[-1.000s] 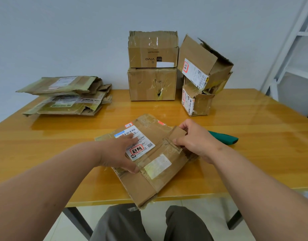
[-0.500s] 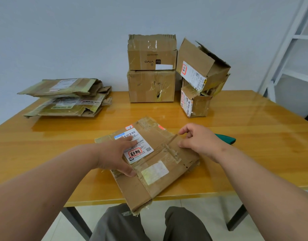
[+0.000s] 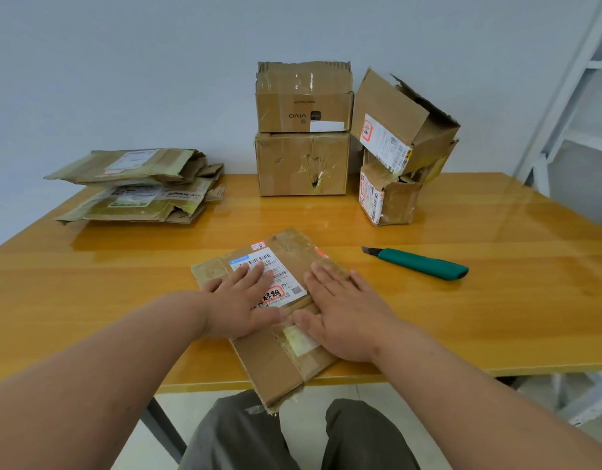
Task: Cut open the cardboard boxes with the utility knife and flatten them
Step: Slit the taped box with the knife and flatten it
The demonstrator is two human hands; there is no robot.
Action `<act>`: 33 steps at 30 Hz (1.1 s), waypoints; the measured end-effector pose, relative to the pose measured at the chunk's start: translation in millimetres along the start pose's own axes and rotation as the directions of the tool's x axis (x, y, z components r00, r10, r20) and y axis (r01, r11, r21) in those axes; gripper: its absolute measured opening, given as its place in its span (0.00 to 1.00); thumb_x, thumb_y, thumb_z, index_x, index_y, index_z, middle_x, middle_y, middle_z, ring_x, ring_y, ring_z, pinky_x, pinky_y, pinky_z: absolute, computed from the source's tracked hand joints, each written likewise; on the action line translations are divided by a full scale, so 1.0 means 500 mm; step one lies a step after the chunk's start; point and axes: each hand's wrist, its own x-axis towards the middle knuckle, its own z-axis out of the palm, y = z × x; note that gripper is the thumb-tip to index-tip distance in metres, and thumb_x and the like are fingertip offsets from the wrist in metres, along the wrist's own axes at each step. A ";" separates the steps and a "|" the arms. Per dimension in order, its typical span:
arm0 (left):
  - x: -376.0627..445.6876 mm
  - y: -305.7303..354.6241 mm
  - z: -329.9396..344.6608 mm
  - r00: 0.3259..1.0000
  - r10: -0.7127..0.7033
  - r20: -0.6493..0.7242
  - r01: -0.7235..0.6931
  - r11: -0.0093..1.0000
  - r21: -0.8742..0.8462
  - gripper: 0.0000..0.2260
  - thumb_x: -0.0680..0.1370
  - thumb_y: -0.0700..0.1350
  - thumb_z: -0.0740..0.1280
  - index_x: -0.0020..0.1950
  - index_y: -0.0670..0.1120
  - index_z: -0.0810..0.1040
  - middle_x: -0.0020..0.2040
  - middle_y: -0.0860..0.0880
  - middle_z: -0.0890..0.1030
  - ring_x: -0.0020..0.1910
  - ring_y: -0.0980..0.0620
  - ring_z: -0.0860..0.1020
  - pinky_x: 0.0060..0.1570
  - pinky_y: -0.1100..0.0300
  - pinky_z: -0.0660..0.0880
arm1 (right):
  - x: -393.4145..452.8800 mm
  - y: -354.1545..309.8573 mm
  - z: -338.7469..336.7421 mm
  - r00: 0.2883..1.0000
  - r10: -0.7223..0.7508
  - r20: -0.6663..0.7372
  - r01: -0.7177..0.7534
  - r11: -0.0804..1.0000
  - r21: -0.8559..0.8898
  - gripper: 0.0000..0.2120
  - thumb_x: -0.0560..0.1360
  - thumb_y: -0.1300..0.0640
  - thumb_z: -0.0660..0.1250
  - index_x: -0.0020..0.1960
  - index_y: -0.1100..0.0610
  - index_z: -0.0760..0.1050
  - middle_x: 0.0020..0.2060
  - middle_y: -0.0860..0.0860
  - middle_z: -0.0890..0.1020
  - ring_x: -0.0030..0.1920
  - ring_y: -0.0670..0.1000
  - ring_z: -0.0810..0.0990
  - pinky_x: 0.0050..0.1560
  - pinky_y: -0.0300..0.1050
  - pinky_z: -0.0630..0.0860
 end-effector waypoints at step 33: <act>0.075 -0.014 0.042 0.920 -0.142 -0.365 0.172 0.984 0.049 0.35 0.76 0.67 0.35 0.79 0.50 0.38 0.79 0.50 0.39 0.77 0.50 0.36 0.72 0.46 0.33 | 0.097 0.002 -0.026 0.999 0.015 0.044 -0.018 0.997 0.073 0.39 0.78 0.32 0.48 0.81 0.49 0.40 0.79 0.51 0.38 0.78 0.49 0.36 0.77 0.53 0.34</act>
